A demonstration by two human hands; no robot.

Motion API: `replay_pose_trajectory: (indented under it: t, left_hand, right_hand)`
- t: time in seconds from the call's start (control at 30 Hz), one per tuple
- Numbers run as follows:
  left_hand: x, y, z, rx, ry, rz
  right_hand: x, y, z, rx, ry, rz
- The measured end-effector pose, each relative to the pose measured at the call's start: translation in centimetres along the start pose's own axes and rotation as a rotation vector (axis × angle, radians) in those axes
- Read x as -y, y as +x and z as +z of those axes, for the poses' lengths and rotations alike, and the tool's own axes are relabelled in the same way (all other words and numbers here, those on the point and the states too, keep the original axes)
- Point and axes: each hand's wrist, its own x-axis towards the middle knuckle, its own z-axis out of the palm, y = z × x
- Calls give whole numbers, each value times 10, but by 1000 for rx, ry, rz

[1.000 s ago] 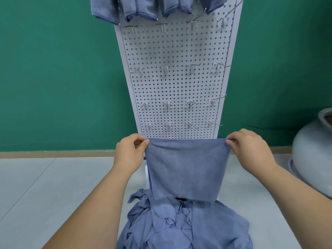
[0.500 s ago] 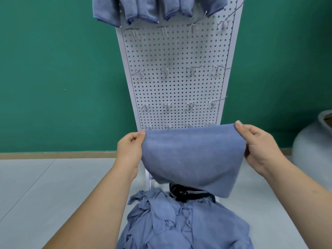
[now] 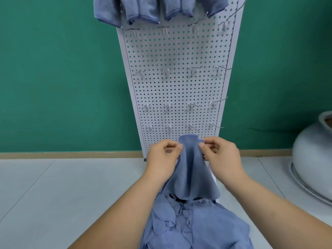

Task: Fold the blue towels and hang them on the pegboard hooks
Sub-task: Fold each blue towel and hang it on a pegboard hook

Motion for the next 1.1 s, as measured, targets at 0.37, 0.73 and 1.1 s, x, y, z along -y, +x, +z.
replay_pose_trajectory:
  t: [0.37, 0.73, 1.1]
  left_hand:
    - [-9, -19, 13, 79, -91, 16]
    - [-12, -17, 12, 155, -178, -130]
    - [9, 5, -44, 249, 720, 123]
  right_hand:
    - [7, -18, 15, 13, -140, -88]
    - [9, -24, 15, 44, -204, -120]
    - [-6, 0, -3, 75, -137, -70]
